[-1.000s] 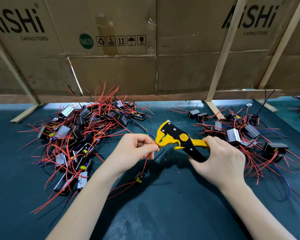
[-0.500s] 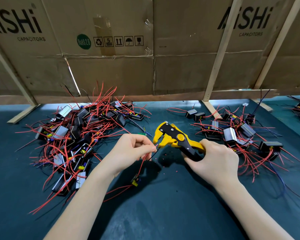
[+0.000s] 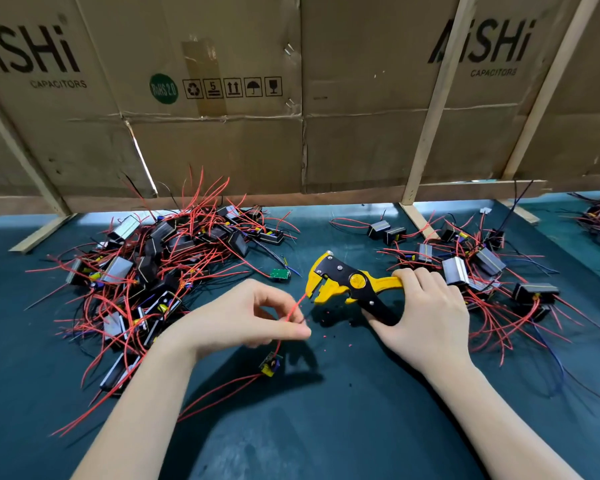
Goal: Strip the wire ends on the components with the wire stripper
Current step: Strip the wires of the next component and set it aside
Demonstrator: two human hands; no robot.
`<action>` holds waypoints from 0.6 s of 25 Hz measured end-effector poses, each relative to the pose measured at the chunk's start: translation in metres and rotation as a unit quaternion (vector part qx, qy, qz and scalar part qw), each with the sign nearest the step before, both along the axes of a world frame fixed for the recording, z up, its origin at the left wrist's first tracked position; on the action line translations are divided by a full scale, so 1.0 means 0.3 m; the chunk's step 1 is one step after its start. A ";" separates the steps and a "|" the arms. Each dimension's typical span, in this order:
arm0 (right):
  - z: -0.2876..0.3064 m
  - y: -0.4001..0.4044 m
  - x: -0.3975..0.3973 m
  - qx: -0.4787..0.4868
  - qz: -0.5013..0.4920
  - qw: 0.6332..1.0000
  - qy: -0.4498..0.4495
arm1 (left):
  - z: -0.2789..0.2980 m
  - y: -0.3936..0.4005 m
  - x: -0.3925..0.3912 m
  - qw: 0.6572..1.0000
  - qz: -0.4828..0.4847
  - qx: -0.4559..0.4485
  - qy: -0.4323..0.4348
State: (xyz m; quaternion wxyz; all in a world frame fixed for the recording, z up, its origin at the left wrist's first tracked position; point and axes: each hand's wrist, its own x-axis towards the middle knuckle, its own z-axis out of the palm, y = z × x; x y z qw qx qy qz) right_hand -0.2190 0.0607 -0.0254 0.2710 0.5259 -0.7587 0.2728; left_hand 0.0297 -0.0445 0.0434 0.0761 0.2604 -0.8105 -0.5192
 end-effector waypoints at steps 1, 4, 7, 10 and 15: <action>0.000 0.000 0.001 0.004 -0.002 1.000 -0.003 | 0.000 0.006 -0.007 1.000 0.002 -0.010 -0.001; -0.002 -0.007 0.011 0.028 -0.005 1.000 -0.008 | 0.014 0.058 -0.068 0.983 0.033 -0.008 0.183; -0.007 -0.013 0.016 0.045 -0.004 0.999 -0.029 | 0.035 0.106 -0.158 0.930 -0.007 0.049 0.364; -0.011 -0.011 0.010 0.053 -0.009 0.997 -0.059 | -0.004 0.124 -0.193 0.960 -0.049 0.048 0.271; -0.004 -0.008 0.002 0.083 -0.023 0.992 -0.096 | -0.023 0.039 -0.092 0.964 0.128 -0.071 0.224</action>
